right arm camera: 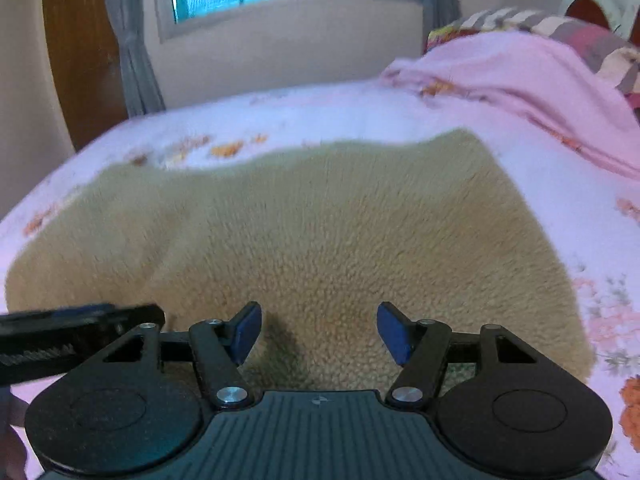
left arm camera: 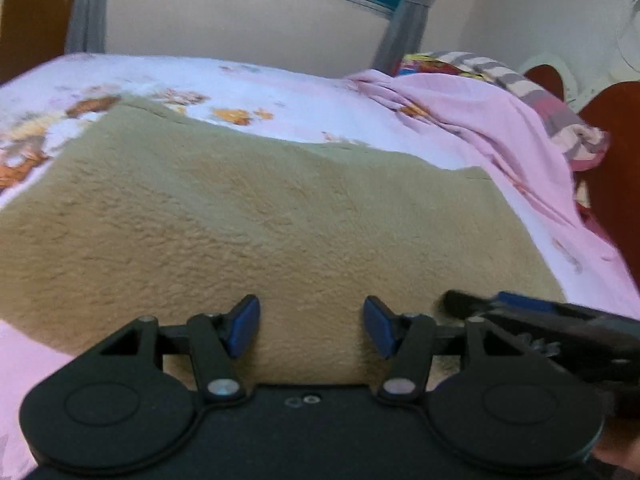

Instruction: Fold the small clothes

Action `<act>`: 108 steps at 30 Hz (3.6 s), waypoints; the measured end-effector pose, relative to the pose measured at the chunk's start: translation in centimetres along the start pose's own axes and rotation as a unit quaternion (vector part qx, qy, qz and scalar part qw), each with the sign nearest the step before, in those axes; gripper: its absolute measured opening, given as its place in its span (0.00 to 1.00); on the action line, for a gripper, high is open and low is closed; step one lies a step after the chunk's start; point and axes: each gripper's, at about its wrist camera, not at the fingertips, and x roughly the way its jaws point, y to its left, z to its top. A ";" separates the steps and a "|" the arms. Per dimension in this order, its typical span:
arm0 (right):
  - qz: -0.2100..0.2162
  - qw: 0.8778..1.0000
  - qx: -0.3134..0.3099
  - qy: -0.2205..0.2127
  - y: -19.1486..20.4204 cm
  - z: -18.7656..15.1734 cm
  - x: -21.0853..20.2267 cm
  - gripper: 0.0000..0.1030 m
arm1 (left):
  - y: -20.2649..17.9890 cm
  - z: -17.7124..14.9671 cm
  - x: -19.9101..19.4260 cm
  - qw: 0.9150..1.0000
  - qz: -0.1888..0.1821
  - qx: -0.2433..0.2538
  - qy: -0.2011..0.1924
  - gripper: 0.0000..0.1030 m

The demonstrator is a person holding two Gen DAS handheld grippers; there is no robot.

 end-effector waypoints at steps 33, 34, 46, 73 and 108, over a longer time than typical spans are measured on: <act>0.058 0.998 0.014 -0.029 1.6 2.5 0.6 0.35 | 15.9 3.8 -6.1 0.993 -0.008 -0.088 -0.083 0.57; 0.058 0.998 0.011 -0.030 1.9 2.7 0.5 0.35 | 17.4 4.7 -5.2 0.992 -0.027 -0.104 -0.069 0.56; 0.063 0.998 -0.012 0.002 3.4 2.3 6.7 0.34 | 26.0 4.9 5.5 0.974 -0.153 -0.164 0.028 0.65; 0.067 0.998 0.000 -0.012 2.7 2.0 6.2 0.35 | 29.2 4.3 8.0 0.898 -0.339 -0.280 0.000 0.70; 0.081 0.996 0.033 -0.023 1.8 1.8 5.4 0.35 | 18.7 8.6 2.9 0.978 -0.187 -0.082 -0.032 0.34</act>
